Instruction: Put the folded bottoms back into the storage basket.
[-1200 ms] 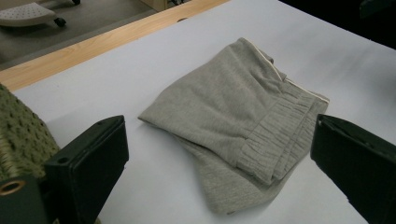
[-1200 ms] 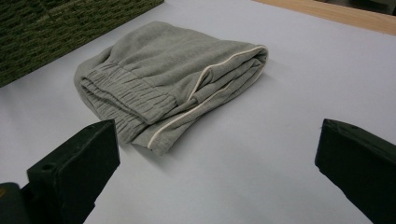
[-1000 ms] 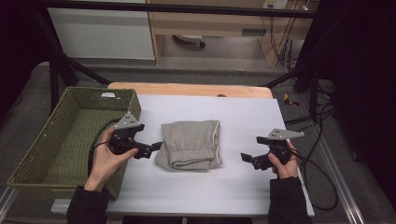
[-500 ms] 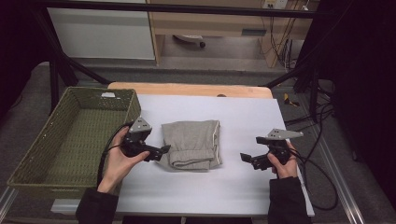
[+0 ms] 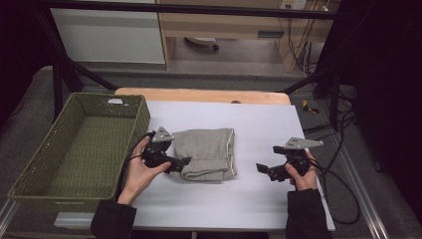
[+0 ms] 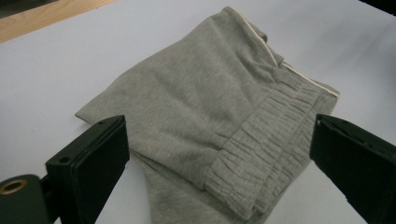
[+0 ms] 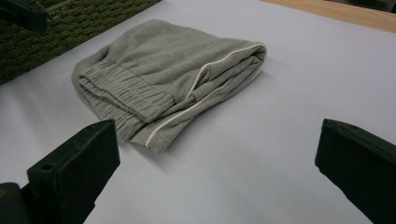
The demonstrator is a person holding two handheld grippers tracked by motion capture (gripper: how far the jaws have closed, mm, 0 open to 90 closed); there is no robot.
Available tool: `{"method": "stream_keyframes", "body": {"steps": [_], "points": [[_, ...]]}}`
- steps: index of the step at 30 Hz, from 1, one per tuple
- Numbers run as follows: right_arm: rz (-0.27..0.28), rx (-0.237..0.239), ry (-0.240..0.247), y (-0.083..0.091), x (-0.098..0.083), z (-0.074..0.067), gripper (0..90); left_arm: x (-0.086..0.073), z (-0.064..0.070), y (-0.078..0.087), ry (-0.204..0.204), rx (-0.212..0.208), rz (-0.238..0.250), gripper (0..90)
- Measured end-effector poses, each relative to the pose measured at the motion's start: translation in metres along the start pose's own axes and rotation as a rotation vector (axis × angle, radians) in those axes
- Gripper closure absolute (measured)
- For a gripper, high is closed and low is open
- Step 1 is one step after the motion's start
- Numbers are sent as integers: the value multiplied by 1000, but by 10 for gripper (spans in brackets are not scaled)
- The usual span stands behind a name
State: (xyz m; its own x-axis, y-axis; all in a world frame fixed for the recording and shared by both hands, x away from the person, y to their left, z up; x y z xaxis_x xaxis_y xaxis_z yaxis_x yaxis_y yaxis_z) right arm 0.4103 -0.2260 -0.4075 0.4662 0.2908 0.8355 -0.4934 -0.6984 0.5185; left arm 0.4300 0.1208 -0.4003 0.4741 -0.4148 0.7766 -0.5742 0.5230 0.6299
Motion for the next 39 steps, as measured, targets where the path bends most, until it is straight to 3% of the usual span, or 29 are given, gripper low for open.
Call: {"method": "stream_keyframes", "body": {"steps": [13,25,29,39], "points": [[-1,-2,0,0,0,0,6,-1,2,-23,37,-5,-8,49],[-3,0,-2,-1,0,0,6,-1,-2,-41,62,31,-32,55],[-3,1,-1,-1,-1,0,6,0,0,-47,72,24,-35,60],[-5,2,-1,-1,-1,0,6,-5,-15,-59,106,93,-68,97]]}}
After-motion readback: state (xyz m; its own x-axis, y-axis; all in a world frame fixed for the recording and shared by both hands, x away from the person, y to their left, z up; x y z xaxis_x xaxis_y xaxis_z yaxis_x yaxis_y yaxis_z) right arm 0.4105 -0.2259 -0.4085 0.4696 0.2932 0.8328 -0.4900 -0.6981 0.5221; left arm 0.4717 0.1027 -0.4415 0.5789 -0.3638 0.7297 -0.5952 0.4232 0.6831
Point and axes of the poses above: each handheld gripper's, and its own axes: y roughly backward along the jaws, x roughly out of its top, z roughly to its right, the point moved 5 cm from there along -y, roughly forward along the jaws, and after that the axes turned 4 degrees about x, right-handed, at the moved point
